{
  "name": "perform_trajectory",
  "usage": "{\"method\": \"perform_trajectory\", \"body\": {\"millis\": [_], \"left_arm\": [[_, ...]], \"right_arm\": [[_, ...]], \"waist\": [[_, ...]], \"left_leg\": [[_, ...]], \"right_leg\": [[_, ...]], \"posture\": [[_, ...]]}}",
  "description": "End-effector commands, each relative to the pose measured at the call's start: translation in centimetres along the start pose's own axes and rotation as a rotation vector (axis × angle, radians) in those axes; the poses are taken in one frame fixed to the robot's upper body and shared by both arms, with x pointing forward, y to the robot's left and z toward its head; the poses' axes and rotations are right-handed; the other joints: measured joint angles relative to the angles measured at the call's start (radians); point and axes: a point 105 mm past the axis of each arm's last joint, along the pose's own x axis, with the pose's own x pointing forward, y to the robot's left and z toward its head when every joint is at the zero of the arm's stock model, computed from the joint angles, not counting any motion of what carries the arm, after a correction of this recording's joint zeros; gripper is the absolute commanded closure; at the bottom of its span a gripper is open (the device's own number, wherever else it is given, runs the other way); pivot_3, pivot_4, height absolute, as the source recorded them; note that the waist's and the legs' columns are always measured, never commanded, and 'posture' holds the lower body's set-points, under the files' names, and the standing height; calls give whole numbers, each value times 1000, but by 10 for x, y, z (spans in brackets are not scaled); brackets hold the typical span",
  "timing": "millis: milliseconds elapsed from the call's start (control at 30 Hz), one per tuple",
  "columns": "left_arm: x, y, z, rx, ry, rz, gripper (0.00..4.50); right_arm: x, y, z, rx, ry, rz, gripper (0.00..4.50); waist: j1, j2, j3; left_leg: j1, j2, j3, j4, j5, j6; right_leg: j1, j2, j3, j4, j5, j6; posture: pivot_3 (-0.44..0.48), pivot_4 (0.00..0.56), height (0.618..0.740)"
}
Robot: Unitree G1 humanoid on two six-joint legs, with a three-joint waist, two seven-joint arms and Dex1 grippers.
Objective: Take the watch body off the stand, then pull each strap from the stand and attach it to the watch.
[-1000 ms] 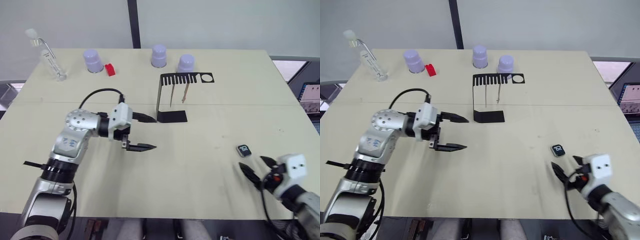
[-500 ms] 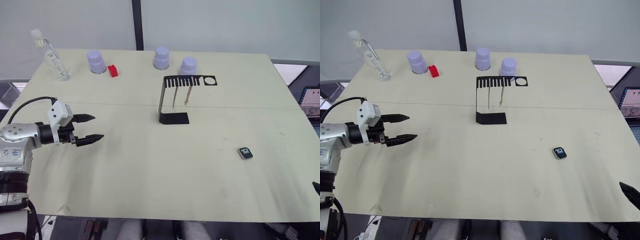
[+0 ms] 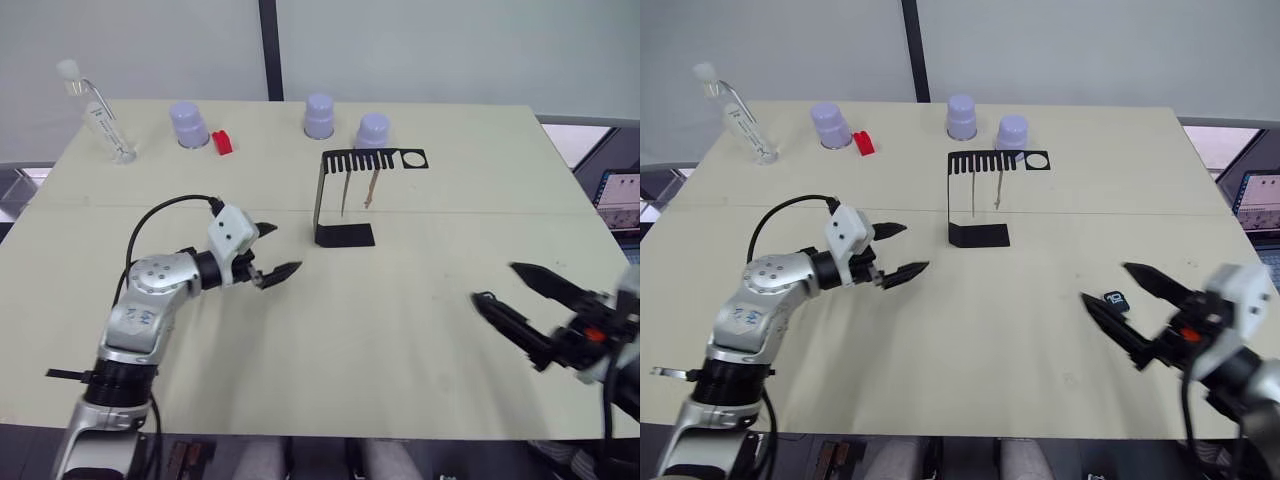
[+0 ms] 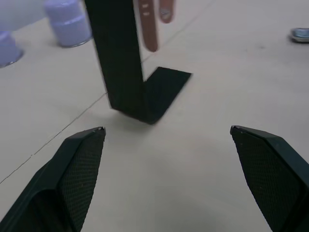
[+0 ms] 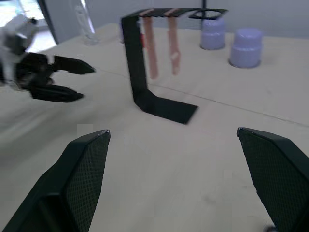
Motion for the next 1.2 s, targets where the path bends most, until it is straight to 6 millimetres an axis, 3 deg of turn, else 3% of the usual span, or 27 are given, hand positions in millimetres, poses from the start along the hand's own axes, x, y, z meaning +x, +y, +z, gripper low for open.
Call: {"method": "perform_trajectory", "body": {"millis": [33, 200, 333, 467, 667, 767, 867, 1200], "left_arm": [[10, 0, 12, 21, -7, 124, 0], [26, 9, 12, -35, -1, 261, 0], [50, -10, 18, -31, -29, 199, 0], [59, 8, 18, -58, -27, 334, 0], [73, 14, 24, -79, -45, 368, 0], [79, 14, 24, -75, -51, 360, 790], [83, 14, 22, -76, -49, 353, 2245], [96, 15, 27, -34, -78, 340, 2245]], "right_arm": [[23, 19, 7, -17, -18, 85, 47], [48, 30, 9, -24, -23, 162, 47], [58, 30, 9, -14, -36, 175, 47], [64, 32, 9, -15, -40, 191, 47], [70, 29, 8, -20, -45, 185, 47], [72, 28, 7, -19, -51, 172, 0], [72, 27, 5, -14, -52, 163, 0], [72, 21, 1, -28, -39, 119, 0]], "waist": [[1, 0, 0], [13, -1, 0], [24, -1, 0], [27, -1, 0], [24, -1, 0], [25, -1, 0], [25, -1, 0], [26, -1, 0]], "left_leg": [[0, 0, 0, 0, 0, 0], [-1, 0, 0, 1, 0, 0], [-2, -1, 0, 2, 0, 0], [-2, -1, 1, 2, 0, 0], [-3, -1, 1, 2, 0, 0], [-3, -1, 1, 2, 1, -1], [-4, -1, 1, 2, 1, -1], [-4, -1, 1, 2, 1, -1]], "right_leg": [[0, 0, 0, 0, 0, 0], [-2, 0, 0, 0, 1, 1], [-2, 0, 0, 0, 1, 1], [-2, 0, 0, 0, 1, 2], [-3, 0, 0, 1, 1, 2], [-4, 0, 0, 1, 1, 2], [-4, 0, 0, 1, 1, 2], [-5, 0, 0, 1, 1, 2]], "posture": [[0, 150, 740], [0, 150, 740], [0, 150, 740], [0, 150, 740], [0, 150, 740], [0, 150, 740], [0, 150, 740], [0, 150, 740]]}}
